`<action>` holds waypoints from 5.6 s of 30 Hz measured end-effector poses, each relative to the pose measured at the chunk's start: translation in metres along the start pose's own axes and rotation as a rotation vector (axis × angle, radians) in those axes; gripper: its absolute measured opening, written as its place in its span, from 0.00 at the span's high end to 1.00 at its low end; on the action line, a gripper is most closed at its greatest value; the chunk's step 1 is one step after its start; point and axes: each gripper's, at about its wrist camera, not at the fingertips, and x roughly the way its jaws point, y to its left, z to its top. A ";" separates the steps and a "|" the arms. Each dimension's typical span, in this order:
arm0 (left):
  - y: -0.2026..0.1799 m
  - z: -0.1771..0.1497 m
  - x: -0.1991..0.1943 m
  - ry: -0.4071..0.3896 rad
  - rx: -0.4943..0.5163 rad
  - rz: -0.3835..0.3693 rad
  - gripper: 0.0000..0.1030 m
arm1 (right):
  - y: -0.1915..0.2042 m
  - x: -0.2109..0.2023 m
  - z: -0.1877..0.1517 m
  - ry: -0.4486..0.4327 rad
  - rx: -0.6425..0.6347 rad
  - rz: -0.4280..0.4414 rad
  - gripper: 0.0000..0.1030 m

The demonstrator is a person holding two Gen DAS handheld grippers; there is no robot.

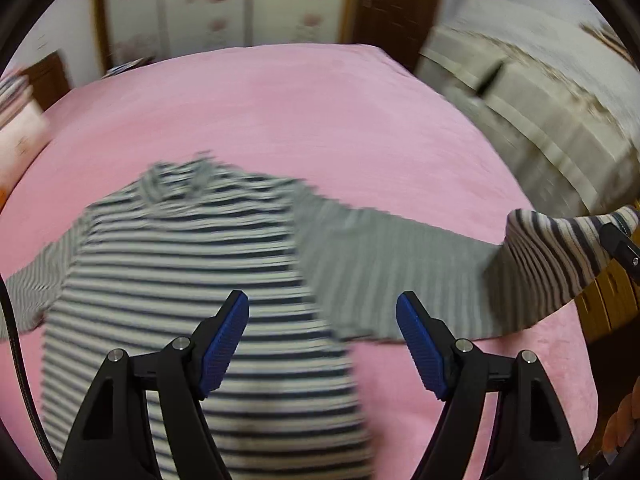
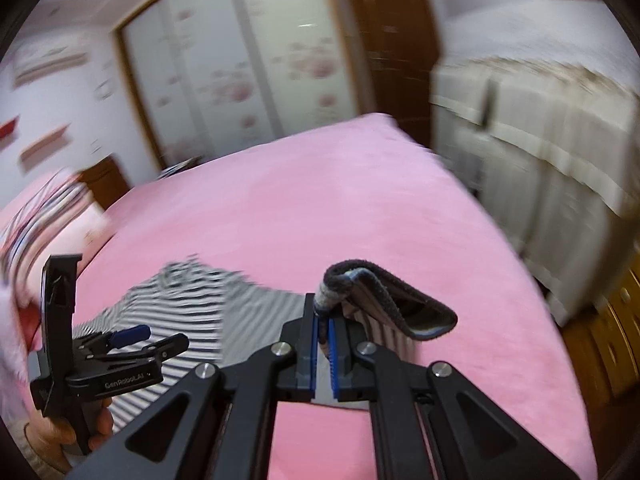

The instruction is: Fold small clothes

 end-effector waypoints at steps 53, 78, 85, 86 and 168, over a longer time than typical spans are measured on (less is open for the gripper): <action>0.215 -0.105 0.076 0.256 -0.452 -0.336 0.54 | 0.180 0.071 -0.186 0.393 -0.023 0.251 0.52; 0.187 0.021 0.032 -0.017 -0.095 -0.116 0.96 | 0.122 0.060 -0.163 0.303 0.152 0.107 0.52; 0.237 0.052 0.018 -0.117 -0.134 -0.074 0.96 | 0.087 0.079 -0.134 0.239 0.146 -0.049 0.52; 0.247 0.052 0.018 -0.118 -0.153 -0.064 0.96 | 0.085 0.084 -0.133 0.241 0.136 -0.063 0.52; 0.369 0.054 0.113 -0.099 -0.173 -0.168 0.94 | 0.090 0.264 -0.023 0.323 0.031 -0.188 0.96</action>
